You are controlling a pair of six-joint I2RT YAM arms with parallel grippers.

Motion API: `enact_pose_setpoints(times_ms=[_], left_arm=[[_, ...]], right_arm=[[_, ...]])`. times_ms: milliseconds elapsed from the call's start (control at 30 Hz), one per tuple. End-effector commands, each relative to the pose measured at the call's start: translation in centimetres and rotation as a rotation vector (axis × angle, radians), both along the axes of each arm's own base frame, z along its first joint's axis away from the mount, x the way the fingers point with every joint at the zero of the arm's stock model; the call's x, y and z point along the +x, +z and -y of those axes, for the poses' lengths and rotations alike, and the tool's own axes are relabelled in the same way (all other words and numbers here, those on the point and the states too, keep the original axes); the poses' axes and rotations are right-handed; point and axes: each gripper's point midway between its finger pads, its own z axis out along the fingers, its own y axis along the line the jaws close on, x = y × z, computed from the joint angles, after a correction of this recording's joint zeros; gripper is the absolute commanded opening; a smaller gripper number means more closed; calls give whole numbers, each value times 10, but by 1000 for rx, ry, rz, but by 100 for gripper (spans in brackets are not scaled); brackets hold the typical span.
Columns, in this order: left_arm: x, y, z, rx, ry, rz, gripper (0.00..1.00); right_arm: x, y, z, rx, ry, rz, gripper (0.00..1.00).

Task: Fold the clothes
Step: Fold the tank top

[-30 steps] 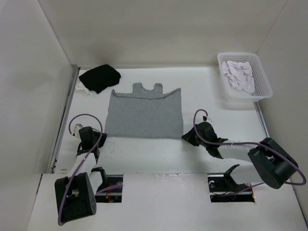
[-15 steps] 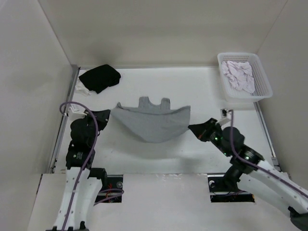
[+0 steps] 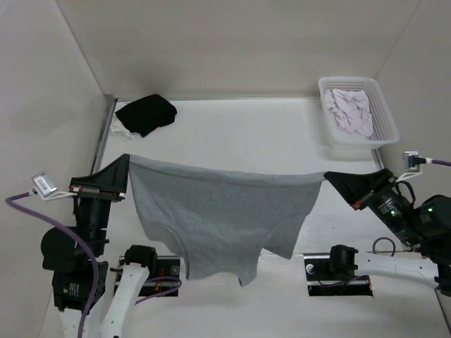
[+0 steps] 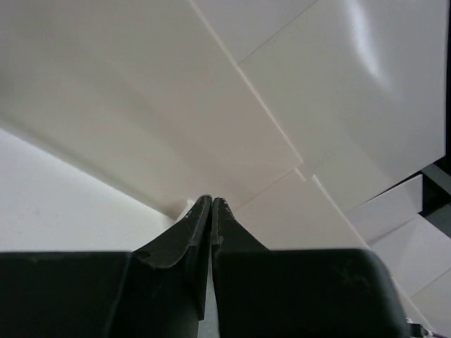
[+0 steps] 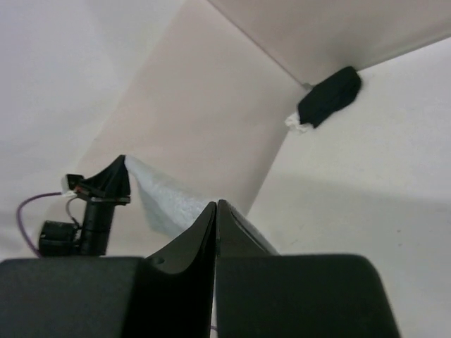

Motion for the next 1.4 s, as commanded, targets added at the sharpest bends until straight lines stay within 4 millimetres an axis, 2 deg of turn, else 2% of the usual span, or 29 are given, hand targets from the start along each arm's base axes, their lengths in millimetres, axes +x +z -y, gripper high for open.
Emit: enact_pose_setpoints(times_ms=[0, 100, 133, 233, 267, 333, 400, 533, 600, 667, 733, 800, 900, 1000, 1233, 1367], left_arm=[[33, -55, 0, 30, 26, -179, 0], [69, -108, 0, 49, 57, -310, 0], [83, -128, -1, 51, 68, -354, 0], [133, -179, -1, 60, 96, -465, 0], [150, -198, 0, 55, 98, -510, 0], [181, -223, -3, 51, 122, -562, 0], [217, -251, -3, 33, 135, -618, 0], [285, -294, -19, 23, 185, -710, 0], [313, -313, -30, 9, 207, -749, 0], [335, -325, -35, 6, 211, -774, 0], [347, -329, -35, 0, 197, -782, 0], [351, -324, -35, -7, 189, -766, 0], [337, -309, -31, -23, 179, -716, 0], [312, -301, -27, -59, 161, -684, 0], [257, -288, -21, -87, 124, -632, 0], [217, -292, -18, -70, 91, -633, 1]], right_arm=[[23, -47, -19, -216, -107, -34, 2], [49, -77, -42, -319, -169, -43, 3], [64, -91, -50, -359, -185, -61, 3], [115, -142, -71, -432, -158, -155, 3], [139, -160, -73, -438, -157, -190, 3], [186, -195, -72, -435, -171, -262, 2], [227, -216, -69, -420, -193, -312, 2], [295, -241, -66, -408, -215, -384, 2], [327, -251, -65, -407, -216, -412, 2], [354, -260, -60, -405, -221, -438, 2], [373, -265, -54, -396, -230, -457, 1], [381, -265, -48, -384, -240, -464, 1], [373, -259, -44, -369, -236, -453, 1], [355, -255, -36, -356, -250, -436, 1], [304, -268, -28, -308, -249, -447, 1], [274, -278, -22, -297, -247, -455, 1]])
